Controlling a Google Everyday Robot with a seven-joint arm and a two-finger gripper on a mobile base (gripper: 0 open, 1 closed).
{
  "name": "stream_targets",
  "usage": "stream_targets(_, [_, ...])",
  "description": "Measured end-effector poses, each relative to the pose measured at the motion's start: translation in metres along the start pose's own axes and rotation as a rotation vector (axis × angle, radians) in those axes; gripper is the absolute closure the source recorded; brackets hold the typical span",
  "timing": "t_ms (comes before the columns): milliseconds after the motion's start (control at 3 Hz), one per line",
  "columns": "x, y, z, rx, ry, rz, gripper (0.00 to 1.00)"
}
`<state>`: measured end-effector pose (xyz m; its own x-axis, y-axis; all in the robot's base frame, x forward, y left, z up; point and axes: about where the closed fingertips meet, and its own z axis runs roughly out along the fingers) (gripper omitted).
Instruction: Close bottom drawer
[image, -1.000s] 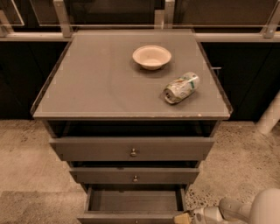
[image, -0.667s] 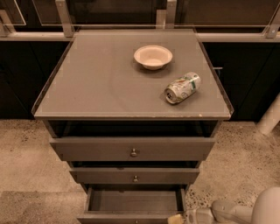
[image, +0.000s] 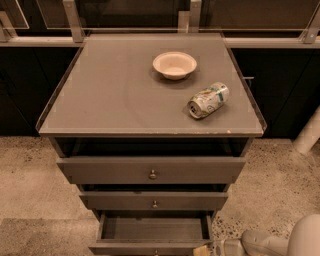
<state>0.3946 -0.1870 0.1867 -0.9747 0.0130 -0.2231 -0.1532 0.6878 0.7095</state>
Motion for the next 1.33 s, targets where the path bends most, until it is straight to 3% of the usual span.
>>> stream_targets(667, [-0.02, 0.005, 0.031, -0.001, -0.013, 0.016, 1.0])
stream_targets(1333, [-0.058, 0.027, 0.04, -0.037, -0.113, -0.009, 1.0])
